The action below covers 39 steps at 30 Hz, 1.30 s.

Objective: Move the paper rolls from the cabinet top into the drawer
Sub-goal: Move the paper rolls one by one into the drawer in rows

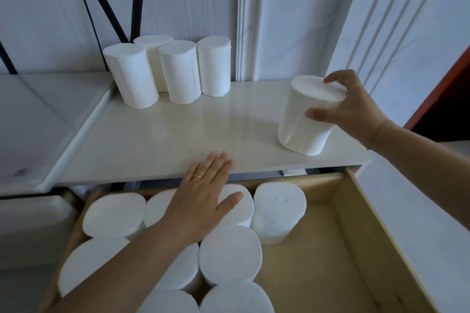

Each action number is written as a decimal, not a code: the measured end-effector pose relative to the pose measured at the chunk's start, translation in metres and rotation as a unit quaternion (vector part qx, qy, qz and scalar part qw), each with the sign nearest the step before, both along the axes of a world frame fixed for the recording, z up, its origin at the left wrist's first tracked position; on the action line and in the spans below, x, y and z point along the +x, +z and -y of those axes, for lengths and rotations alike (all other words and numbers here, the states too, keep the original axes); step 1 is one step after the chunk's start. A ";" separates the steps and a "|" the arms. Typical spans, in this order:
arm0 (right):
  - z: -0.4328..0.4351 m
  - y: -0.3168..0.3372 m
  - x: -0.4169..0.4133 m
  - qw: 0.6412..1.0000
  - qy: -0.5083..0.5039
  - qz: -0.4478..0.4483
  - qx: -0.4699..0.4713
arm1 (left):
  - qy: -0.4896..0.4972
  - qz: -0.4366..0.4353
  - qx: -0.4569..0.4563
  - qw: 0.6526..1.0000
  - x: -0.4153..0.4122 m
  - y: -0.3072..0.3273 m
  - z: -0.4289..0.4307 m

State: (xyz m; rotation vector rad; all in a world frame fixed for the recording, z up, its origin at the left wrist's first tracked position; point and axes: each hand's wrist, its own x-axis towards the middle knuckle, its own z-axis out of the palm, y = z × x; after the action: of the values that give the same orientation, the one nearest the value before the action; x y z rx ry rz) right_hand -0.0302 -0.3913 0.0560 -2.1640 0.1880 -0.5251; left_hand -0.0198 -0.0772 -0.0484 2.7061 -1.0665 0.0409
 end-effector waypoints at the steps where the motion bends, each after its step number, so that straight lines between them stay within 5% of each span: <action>1: 0.003 0.002 -0.022 1.000 0.018 -0.010 0.003 | -0.008 -0.009 0.001 1.000 -0.010 -0.001 -0.001; 9: 0.016 -0.008 -0.144 0.976 0.152 -0.157 -0.007 | -0.006 -0.046 0.038 0.998 -0.044 -0.017 -0.009; 15: -0.014 -0.082 -0.165 0.931 0.200 -0.257 -0.164 | 0.006 -0.032 0.046 0.998 -0.048 -0.022 -0.008; 21: -0.027 -0.106 -0.171 0.919 0.184 -0.303 -0.169 | 0.009 -0.017 0.042 0.999 -0.050 -0.023 -0.009; 29: -0.036 -0.092 -0.165 0.867 0.110 -0.471 0.119 | 0.009 -0.007 0.044 0.999 -0.049 -0.025 -0.008; 39: -0.099 -0.108 -0.143 0.831 -0.012 -0.380 0.406 | 0.012 -0.009 0.052 0.999 -0.051 -0.022 -0.008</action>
State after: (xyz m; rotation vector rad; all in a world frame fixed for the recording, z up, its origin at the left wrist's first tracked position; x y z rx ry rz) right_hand -0.1736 -0.2921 -0.0518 -1.3991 0.7286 0.4058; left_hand -0.0706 -0.0692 -0.0708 2.8065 -1.0592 -0.0371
